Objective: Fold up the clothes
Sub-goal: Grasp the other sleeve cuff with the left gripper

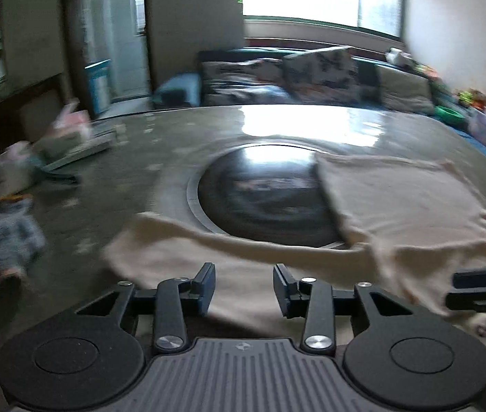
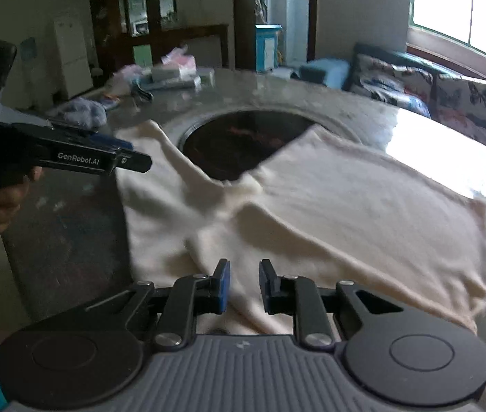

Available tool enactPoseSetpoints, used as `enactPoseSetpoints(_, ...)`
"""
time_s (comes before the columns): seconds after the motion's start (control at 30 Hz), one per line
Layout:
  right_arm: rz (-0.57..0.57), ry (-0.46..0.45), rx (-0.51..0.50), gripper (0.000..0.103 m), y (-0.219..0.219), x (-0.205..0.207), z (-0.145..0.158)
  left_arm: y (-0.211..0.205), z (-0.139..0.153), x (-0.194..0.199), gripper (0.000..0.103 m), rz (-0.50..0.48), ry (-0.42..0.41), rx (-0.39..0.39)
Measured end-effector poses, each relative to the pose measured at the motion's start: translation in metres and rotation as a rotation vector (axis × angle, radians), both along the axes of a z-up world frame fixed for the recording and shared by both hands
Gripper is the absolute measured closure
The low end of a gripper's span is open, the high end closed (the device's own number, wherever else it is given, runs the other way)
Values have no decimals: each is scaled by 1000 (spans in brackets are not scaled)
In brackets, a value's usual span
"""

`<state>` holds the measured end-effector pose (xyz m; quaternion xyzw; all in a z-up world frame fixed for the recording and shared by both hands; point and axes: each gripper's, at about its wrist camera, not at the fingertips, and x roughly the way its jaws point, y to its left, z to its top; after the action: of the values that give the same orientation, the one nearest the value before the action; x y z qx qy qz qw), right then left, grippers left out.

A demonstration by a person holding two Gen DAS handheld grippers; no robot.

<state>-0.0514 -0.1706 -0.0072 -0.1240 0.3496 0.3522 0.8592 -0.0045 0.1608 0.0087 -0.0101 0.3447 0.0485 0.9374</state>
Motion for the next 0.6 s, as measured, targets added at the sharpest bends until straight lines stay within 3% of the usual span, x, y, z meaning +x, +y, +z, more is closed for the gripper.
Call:
enactPoseSetpoints(0.23, 55, -5, -13, 84, 19, -4, 1, 44, -2, 1, 61, 179, -2, 15)
enactPoseSetpoints(0.6, 2, -32, 14, 84, -3, -9, 21, 88, -11, 26, 64, 293, 30, -102)
